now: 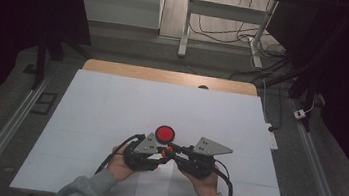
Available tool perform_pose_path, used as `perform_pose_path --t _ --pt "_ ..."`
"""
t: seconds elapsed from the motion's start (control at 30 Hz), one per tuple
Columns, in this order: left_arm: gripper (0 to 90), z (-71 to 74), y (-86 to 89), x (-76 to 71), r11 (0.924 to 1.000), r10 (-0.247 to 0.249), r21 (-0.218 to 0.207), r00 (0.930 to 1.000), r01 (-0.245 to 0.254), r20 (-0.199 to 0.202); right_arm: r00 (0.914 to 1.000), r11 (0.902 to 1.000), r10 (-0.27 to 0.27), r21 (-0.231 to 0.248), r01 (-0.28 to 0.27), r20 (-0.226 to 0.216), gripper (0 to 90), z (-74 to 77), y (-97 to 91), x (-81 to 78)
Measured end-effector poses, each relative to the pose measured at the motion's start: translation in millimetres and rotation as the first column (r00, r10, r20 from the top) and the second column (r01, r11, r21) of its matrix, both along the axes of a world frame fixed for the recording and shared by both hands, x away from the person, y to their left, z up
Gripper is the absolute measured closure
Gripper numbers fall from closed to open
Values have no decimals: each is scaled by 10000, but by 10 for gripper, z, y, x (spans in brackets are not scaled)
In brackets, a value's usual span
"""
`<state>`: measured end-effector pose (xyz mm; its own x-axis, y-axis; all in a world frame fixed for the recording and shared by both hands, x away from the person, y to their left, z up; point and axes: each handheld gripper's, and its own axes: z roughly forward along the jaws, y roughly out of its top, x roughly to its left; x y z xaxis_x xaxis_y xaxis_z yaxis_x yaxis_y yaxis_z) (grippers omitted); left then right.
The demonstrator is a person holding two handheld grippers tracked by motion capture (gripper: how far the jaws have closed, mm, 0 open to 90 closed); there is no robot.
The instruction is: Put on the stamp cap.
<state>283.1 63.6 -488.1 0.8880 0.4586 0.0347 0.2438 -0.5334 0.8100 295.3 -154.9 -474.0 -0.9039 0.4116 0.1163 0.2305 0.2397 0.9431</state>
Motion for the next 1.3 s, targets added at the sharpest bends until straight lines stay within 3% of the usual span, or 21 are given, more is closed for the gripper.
perform_pose_path --t 0.17,0.67,0.9,1.07,1.17,1.3 --pt "649 -16 -6 0 10000 13 21 10000 -13 -44 9998 10000 5 92 -3 -196 727 -32 -11 9" --pt "648 -54 -13 -4 9999 72 123 9999 -70 -127 9999 9990 -107 442 113 -128 730 -148 -10 -16" --pt "646 -91 -10 19 9993 99 366 9994 -87 -330 9997 9991 -248 349 249 -32 729 -225 25 -26" --pt "644 -46 5 16 9998 156 -75 9996 -158 -219 9997 9982 -212 558 221 -154 727 -177 3 -5" --pt "643 -7 -6 6 9998 178 42 9998 -178 6 9997 9974 -198 695 206 -119 726 -130 -19 -1" --pt "639 -21 -10 22 9998 190 -39 9998 -190 -106 9997 9977 -239 630 244 -84 724 -120 -22 0"
